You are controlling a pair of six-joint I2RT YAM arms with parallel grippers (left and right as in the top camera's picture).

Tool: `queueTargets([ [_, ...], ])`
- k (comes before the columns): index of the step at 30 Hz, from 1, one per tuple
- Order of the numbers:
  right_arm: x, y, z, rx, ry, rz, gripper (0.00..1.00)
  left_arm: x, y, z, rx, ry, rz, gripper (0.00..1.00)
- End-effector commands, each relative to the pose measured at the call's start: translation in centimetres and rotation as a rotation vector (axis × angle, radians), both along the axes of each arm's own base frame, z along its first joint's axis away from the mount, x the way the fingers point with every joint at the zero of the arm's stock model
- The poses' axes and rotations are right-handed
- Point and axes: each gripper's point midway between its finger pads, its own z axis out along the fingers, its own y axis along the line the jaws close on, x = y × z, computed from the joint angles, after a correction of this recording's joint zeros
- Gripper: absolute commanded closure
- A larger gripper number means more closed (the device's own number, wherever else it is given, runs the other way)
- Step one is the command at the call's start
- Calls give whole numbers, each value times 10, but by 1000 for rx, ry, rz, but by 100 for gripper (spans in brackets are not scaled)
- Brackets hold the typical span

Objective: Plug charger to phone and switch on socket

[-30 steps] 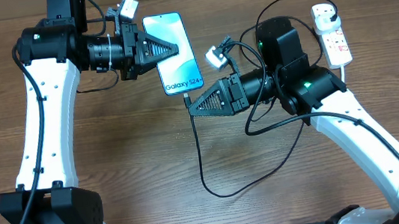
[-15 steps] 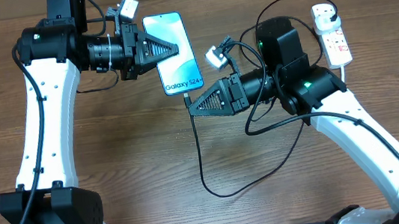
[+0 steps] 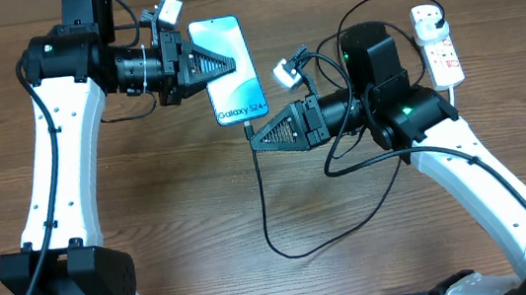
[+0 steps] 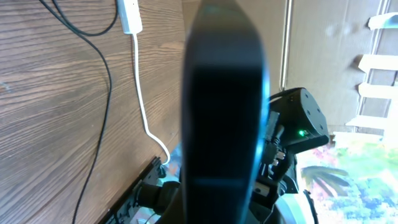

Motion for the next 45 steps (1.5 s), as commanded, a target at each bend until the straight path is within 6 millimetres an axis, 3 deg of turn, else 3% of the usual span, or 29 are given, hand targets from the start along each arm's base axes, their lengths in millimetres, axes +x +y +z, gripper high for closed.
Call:
queueTargets([
  [1, 4, 0, 10, 14, -29, -3, 96, -7, -6, 13, -70, -31, -43, 96],
  [20, -3, -1, 13, 34, -19, 32, 96, 1, -3, 7, -25, -78, -27, 96],
  [28, -6, -1, 14, 38, -3, 48, 96, 8, 8, 8, -26, -90, 3, 96],
  [45, -3, -1, 13, 33, -20, 32, 96, -1, 5, 17, -86, -60, -23, 96],
])
